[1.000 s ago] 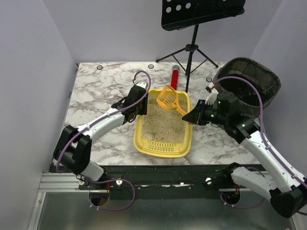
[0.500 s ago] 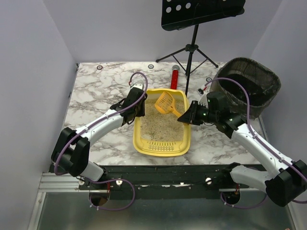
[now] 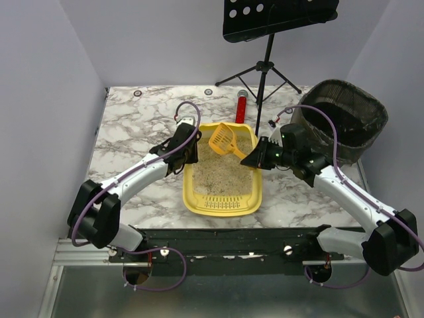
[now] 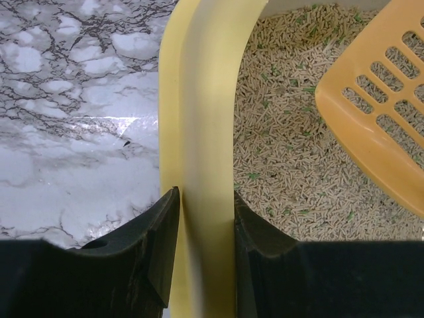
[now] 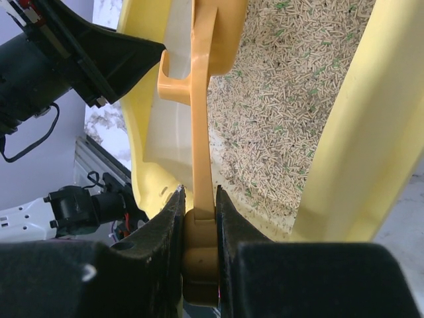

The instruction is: Clean the litter box

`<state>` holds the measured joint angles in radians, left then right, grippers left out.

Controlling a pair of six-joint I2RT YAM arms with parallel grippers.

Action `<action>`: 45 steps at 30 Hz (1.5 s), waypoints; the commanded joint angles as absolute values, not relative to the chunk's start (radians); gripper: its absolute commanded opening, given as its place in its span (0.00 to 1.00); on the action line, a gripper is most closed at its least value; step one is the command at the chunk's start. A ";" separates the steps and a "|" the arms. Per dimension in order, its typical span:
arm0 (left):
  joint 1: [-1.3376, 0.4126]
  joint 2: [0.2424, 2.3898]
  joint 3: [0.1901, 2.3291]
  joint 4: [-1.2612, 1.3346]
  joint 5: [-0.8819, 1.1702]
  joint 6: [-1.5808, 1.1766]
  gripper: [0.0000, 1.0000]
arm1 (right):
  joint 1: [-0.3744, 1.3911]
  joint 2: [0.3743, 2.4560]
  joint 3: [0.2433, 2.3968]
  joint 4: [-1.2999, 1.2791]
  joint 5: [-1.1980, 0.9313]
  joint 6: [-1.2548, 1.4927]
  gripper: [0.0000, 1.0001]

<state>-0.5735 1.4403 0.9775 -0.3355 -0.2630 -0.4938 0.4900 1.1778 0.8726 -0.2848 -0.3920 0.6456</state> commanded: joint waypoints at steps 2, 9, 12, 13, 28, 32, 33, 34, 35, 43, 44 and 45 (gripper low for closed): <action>-0.566 1.382 0.943 -0.408 -0.331 -0.520 0.42 | 0.491 1.192 0.877 -0.255 -0.410 0.632 0.01; -0.566 1.347 0.931 -0.416 -0.345 -0.541 0.42 | 0.491 1.193 0.871 -0.239 -0.423 0.634 0.01; -0.568 1.332 0.927 -0.416 -0.351 -0.549 0.42 | 0.492 1.193 0.868 -0.235 -0.423 0.627 0.01; -0.566 1.325 0.923 -0.414 -0.351 -0.549 0.42 | 0.492 1.195 0.867 -0.235 -0.420 0.627 0.01; -0.572 1.292 0.876 -0.396 -0.334 -0.546 0.33 | 0.494 1.075 0.930 -0.532 -0.393 0.635 0.01; -0.586 1.273 0.856 -0.384 -0.339 -0.551 0.27 | 0.494 1.063 0.928 -0.613 -0.400 0.634 0.01; -0.591 1.272 0.853 -0.377 -0.344 -0.548 0.26 | 0.494 1.062 0.925 -0.620 -0.405 0.626 0.01; -0.595 1.272 0.851 -0.370 -0.350 -0.549 0.25 | 0.494 1.058 0.923 -0.626 -0.410 0.621 0.01; -0.600 1.275 0.856 -0.373 -0.360 -0.554 0.20 | 0.494 1.061 0.926 -0.632 -0.410 0.603 0.01; -0.658 1.267 0.882 -0.319 -0.527 -0.511 0.00 | 0.494 1.130 0.976 -0.634 -0.448 0.416 0.01; -0.658 1.261 0.871 -0.295 -0.531 -0.468 0.00 | 0.494 1.140 0.983 -0.621 -0.451 0.379 0.01; -0.658 1.259 0.862 -0.272 -0.528 -0.447 0.00 | 0.494 1.164 0.994 -0.618 -0.449 0.359 0.01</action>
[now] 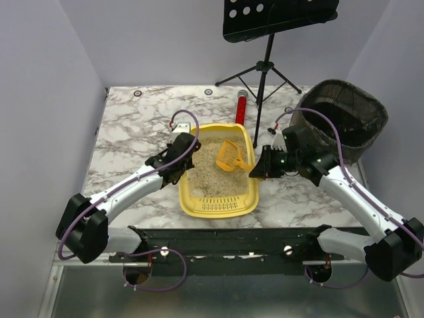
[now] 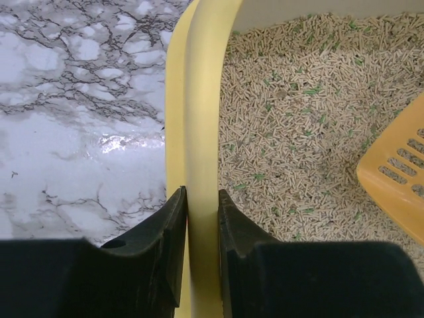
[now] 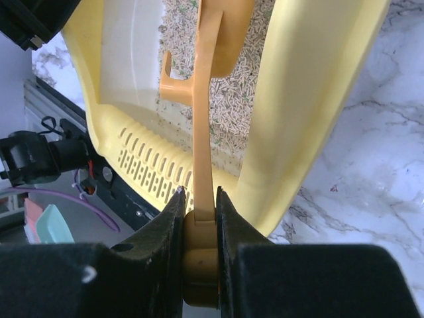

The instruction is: Clean the litter box

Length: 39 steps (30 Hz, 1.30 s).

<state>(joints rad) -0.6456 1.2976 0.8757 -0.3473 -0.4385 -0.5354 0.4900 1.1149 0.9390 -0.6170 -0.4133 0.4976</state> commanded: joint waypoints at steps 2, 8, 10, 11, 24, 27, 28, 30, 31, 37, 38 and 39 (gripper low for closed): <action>-0.663 1.258 0.844 -0.227 -0.544 -0.433 0.00 | 0.494 1.190 1.052 -0.653 -0.420 0.339 0.01; -0.666 1.281 0.759 -0.184 -0.511 -0.520 0.00 | 0.494 1.264 1.268 -0.975 -0.296 0.370 0.01; -0.669 1.290 0.811 -0.294 -0.463 -0.523 0.00 | 0.494 1.278 1.293 -1.043 -0.313 0.393 0.01; -0.670 1.289 0.830 -0.325 -0.454 -0.528 0.00 | 0.494 1.293 1.304 -1.092 -0.377 0.376 0.01; -0.680 1.150 0.772 -0.313 -0.433 -0.577 0.01 | 0.499 1.357 1.198 -0.615 -0.617 0.459 0.02; -0.681 1.164 0.769 -0.307 -0.416 -0.597 0.02 | 0.506 1.408 1.203 -0.542 -0.598 0.460 0.08; -0.683 1.167 0.775 -0.313 -0.419 -0.601 0.02 | 0.509 1.425 1.210 -0.541 -0.592 0.462 0.08; -0.683 1.172 0.798 -0.337 -0.442 -0.610 0.04 | 0.514 1.459 1.204 -0.534 -0.606 0.468 0.14; -0.683 1.172 0.801 -0.348 -0.445 -0.611 0.07 | 0.521 1.466 1.198 -0.529 -0.606 0.466 0.15; -0.683 1.174 0.813 -0.371 -0.449 -0.629 0.35 | 0.535 1.535 1.189 -0.520 -0.571 0.451 0.31; -0.683 1.173 0.818 -0.374 -0.451 -0.624 0.43 | 0.535 1.537 1.193 -0.535 -0.554 0.451 0.39; -0.683 1.175 0.837 -0.382 -0.454 -0.618 0.64 | 0.535 1.531 1.200 -0.549 -0.542 0.448 0.64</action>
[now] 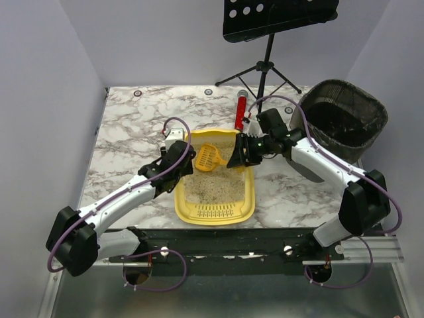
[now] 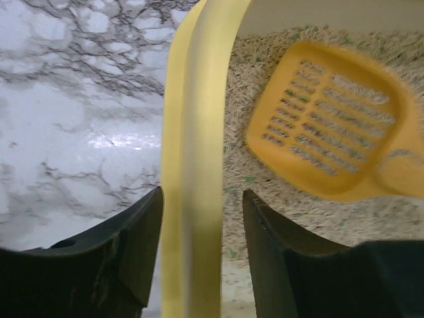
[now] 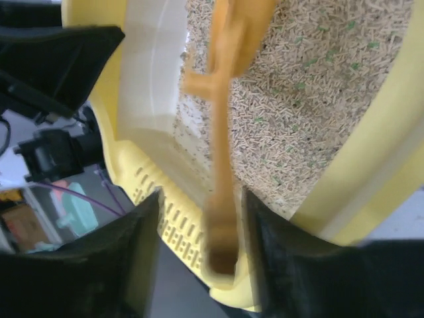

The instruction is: Clean the litter box

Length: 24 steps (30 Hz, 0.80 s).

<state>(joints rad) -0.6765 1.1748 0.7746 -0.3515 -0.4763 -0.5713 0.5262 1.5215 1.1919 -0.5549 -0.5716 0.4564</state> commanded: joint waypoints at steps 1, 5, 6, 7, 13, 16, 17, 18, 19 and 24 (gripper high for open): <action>-0.683 1.175 0.850 -0.400 -0.451 -0.614 0.72 | 0.537 1.523 1.212 -0.561 -0.531 0.439 0.81; -0.683 1.152 0.916 -0.443 -0.445 -0.604 0.99 | 0.538 1.451 1.213 -0.604 -0.437 0.407 1.00; -0.681 1.144 0.926 -0.442 -0.445 -0.604 0.99 | 0.538 1.437 1.218 -0.609 -0.424 0.390 1.00; -0.681 1.135 0.933 -0.442 -0.454 -0.609 0.99 | 0.538 1.419 1.229 -0.620 -0.414 0.379 1.00; -0.673 1.111 1.035 -0.508 -0.503 -0.617 0.99 | 0.538 1.371 1.333 -0.643 -0.345 0.328 1.00; -0.664 1.130 1.089 -0.578 -0.560 -0.635 0.99 | 0.537 1.316 1.324 -0.615 -0.220 0.319 1.00; -0.658 1.135 1.100 -0.593 -0.560 -0.641 0.99 | 0.538 1.299 1.310 -0.592 -0.183 0.315 1.00; -0.655 1.135 1.110 -0.604 -0.563 -0.644 0.99 | 0.538 1.272 1.296 -0.581 -0.175 0.305 1.00; -0.653 1.135 1.114 -0.621 -0.575 -0.652 0.99 | 0.538 1.256 1.266 -0.571 -0.164 0.304 1.00; -0.644 1.071 1.059 -0.621 -0.554 -0.698 0.99 | 0.538 1.184 1.158 -0.522 -0.143 0.357 1.00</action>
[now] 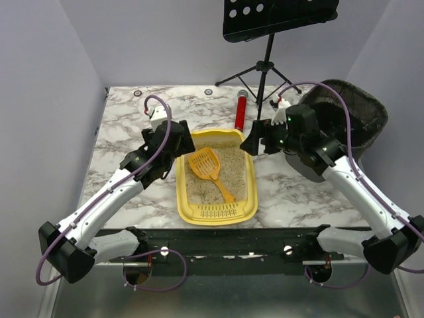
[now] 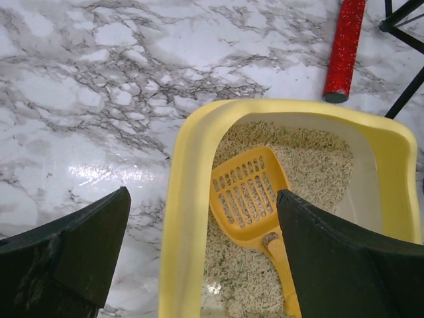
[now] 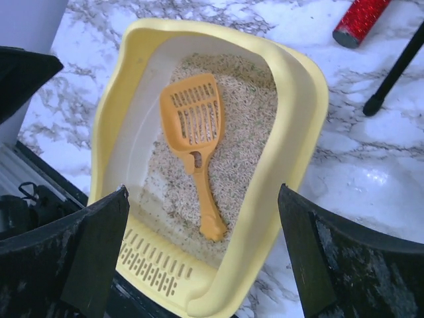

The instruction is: Clean the litter box

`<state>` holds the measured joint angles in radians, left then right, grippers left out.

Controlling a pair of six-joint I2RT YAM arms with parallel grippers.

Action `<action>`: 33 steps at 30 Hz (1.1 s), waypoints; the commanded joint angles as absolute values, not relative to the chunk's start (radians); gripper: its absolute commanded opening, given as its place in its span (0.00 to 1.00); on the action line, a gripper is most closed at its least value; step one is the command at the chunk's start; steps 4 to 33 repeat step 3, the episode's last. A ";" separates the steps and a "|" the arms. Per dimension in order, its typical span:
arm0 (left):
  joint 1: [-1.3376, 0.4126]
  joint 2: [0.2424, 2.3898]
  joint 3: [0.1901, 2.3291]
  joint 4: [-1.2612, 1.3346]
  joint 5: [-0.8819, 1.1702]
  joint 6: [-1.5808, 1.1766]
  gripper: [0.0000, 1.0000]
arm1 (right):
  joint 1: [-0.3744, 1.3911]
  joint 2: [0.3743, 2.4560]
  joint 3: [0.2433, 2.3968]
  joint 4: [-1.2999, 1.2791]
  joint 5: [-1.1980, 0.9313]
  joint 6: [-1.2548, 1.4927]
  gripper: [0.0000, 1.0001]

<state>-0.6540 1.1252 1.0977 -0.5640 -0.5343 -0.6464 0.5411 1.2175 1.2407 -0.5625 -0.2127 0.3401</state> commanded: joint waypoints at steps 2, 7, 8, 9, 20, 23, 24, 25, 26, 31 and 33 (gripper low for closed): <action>-0.643 1.057 1.048 -0.633 -0.549 -0.707 0.99 | 0.538 1.148 1.122 -0.519 -0.123 0.385 1.00; -0.643 1.049 1.052 -0.644 -0.555 -0.716 0.99 | 0.538 1.135 1.115 -0.517 -0.121 0.403 1.00; -0.643 1.049 1.052 -0.644 -0.555 -0.716 0.99 | 0.538 1.135 1.115 -0.517 -0.121 0.403 1.00; -0.643 1.049 1.052 -0.644 -0.555 -0.716 0.99 | 0.538 1.135 1.115 -0.517 -0.121 0.403 1.00; -0.643 1.049 1.052 -0.644 -0.555 -0.716 0.99 | 0.538 1.135 1.115 -0.517 -0.121 0.403 1.00; -0.643 1.049 1.052 -0.644 -0.555 -0.716 0.99 | 0.538 1.135 1.115 -0.517 -0.121 0.403 1.00; -0.643 1.049 1.052 -0.644 -0.555 -0.716 0.99 | 0.538 1.135 1.115 -0.517 -0.121 0.403 1.00; -0.643 1.049 1.052 -0.644 -0.555 -0.716 0.99 | 0.538 1.135 1.115 -0.517 -0.121 0.403 1.00; -0.643 1.049 1.052 -0.644 -0.555 -0.716 0.99 | 0.538 1.135 1.115 -0.517 -0.121 0.403 1.00; -0.643 1.049 1.052 -0.644 -0.555 -0.716 0.99 | 0.538 1.135 1.115 -0.517 -0.121 0.403 1.00; -0.643 1.049 1.052 -0.644 -0.555 -0.716 0.99 | 0.538 1.135 1.115 -0.517 -0.121 0.403 1.00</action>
